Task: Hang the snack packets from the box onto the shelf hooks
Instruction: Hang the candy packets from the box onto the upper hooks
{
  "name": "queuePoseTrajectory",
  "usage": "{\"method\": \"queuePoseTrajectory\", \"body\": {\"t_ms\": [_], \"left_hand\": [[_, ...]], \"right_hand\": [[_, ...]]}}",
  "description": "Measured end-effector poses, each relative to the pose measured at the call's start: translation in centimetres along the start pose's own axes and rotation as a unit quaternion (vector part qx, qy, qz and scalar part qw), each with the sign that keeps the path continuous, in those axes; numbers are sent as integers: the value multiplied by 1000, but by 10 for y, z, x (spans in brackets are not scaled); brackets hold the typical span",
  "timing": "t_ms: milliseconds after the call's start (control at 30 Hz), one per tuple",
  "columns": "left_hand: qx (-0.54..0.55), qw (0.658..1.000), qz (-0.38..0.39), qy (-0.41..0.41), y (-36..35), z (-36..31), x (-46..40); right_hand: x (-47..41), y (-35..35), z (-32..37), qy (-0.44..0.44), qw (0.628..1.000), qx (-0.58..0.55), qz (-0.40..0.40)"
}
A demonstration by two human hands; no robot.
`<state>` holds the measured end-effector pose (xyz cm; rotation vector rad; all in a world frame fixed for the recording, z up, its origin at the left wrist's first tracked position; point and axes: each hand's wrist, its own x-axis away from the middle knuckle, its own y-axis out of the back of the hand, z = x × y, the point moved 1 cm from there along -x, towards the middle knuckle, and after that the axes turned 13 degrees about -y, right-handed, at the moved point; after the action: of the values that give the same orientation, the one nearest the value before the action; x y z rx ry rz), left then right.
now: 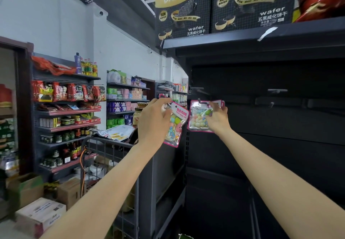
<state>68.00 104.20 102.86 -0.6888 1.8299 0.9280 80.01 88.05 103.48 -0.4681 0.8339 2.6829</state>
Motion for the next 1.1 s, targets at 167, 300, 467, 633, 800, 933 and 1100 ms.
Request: {"method": "queuePoseTrajectory", "body": {"t_ms": [167,300,467,633,800,933,1100], "left_hand": [[59,998,0,23,-3,7,-2],[127,991,5,50,-5,9,0],[214,975,-1,61,-10,4,-1],[297,951,-31,80,-23,-11,-5],[273,957,-45,86,-43,-20,-16],[282,952,-35,116,-51,-19,-23],[276,953,-27,123,-57,-15,-21]], "right_hand": [[-10,-5,-1,-42,997,59,34],[9,1,-5,2,998,49,-41],[49,16,-7,87,971,-216,-46],[70,26,-4,157,942,-288,71],[62,27,4,153,959,-238,8],[58,26,10,134,968,-212,-21],[59,24,10,118,971,-203,-35]]}}
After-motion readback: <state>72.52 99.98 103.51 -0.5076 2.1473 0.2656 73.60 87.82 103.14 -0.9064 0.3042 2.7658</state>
